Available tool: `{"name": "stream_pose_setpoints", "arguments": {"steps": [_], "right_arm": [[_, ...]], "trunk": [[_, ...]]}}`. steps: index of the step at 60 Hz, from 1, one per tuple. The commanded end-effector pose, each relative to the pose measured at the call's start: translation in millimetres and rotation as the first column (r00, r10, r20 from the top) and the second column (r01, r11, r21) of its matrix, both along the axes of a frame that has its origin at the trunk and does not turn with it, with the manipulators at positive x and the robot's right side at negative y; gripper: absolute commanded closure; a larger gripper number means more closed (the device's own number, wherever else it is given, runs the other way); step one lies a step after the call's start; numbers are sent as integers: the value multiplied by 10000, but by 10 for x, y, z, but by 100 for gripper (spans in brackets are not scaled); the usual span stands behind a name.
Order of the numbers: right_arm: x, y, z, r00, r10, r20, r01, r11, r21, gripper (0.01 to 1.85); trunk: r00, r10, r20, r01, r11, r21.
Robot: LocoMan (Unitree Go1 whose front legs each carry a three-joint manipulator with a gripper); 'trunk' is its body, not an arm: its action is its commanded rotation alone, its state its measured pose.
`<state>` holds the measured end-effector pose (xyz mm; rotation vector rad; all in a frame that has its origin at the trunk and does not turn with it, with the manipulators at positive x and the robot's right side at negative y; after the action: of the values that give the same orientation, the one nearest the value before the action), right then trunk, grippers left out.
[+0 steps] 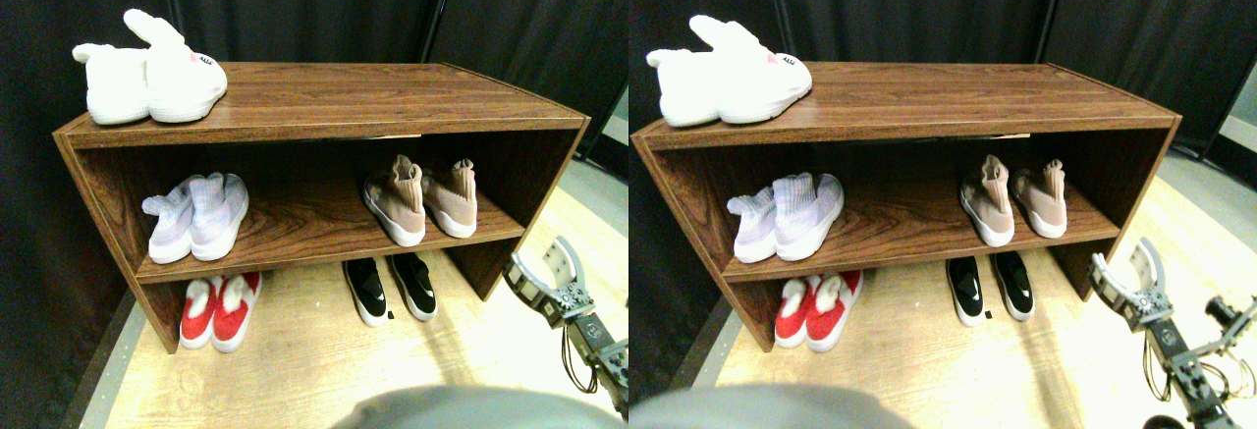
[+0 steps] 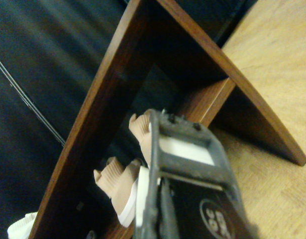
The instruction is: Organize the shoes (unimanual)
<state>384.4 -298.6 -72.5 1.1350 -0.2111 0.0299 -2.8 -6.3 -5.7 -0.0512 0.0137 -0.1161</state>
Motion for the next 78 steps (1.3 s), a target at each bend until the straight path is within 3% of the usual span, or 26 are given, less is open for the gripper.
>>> {"name": "stream_pose_setpoints", "arguments": {"steps": [1, 17, 26, 54, 64, 78], "right_arm": [[-16, -13, 133, 9962, -82, 871, 106, 9996, -264, 180], [184, -184, 322, 9890, -413, 1424, 435, 9990, -122, 180], [468, -266, 322, 9883, -896, 1238, 865, 9958, 298, 180], [1299, -429, 63, 9957, -917, -148, 926, 9929, 750, 180], [1346, -291, 63, 9946, -909, -504, 956, 9905, 990, 180], [1384, -99, 33, 9951, -305, -942, 396, 9945, 966, 180]], "trunk": [[10000, -49, -79, 47, 9996, -267], [10000, 3, -16, -3, 9996, -284], [10000, 37, -23, -38, 9995, -304], [9992, 372, -111, -376, 9983, -445], [9989, 445, -116, -450, 9975, -536], [9979, 629, -145, -637, 9957, -671]]}}
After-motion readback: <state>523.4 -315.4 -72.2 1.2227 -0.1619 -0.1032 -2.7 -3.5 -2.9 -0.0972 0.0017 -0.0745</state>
